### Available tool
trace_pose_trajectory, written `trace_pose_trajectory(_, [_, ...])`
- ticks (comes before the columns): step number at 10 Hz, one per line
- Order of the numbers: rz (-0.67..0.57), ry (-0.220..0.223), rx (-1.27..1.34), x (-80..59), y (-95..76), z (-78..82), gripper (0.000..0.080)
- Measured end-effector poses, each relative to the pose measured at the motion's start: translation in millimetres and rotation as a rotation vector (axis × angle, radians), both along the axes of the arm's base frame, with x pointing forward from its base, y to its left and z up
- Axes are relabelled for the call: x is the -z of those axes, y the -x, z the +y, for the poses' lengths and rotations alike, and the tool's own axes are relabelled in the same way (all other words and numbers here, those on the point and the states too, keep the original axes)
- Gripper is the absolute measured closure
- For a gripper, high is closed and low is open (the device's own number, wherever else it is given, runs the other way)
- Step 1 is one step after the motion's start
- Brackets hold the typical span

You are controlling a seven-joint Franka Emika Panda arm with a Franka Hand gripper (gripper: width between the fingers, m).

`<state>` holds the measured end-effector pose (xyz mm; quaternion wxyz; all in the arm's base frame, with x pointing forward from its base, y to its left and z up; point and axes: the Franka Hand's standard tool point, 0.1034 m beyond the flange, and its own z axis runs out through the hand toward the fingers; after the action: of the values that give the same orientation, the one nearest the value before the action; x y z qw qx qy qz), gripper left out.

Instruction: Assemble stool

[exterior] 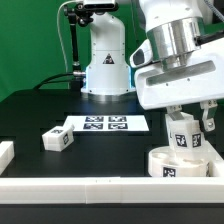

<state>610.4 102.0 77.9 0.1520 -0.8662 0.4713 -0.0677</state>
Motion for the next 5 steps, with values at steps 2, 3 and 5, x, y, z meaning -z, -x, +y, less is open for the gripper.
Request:
trace_pose_trajectory(2, [0.016,-0.054,0.136,-0.5,-0.8,-3.2,0.0452])
trace_pose_trajectory(3, [0.021,-0.063,0.159,-0.4,-0.7,-3.3,0.0452])
trace_pose_trajectory(5, [0.022,-0.064,0.159,0.3,-0.2,-3.0,0.0356])
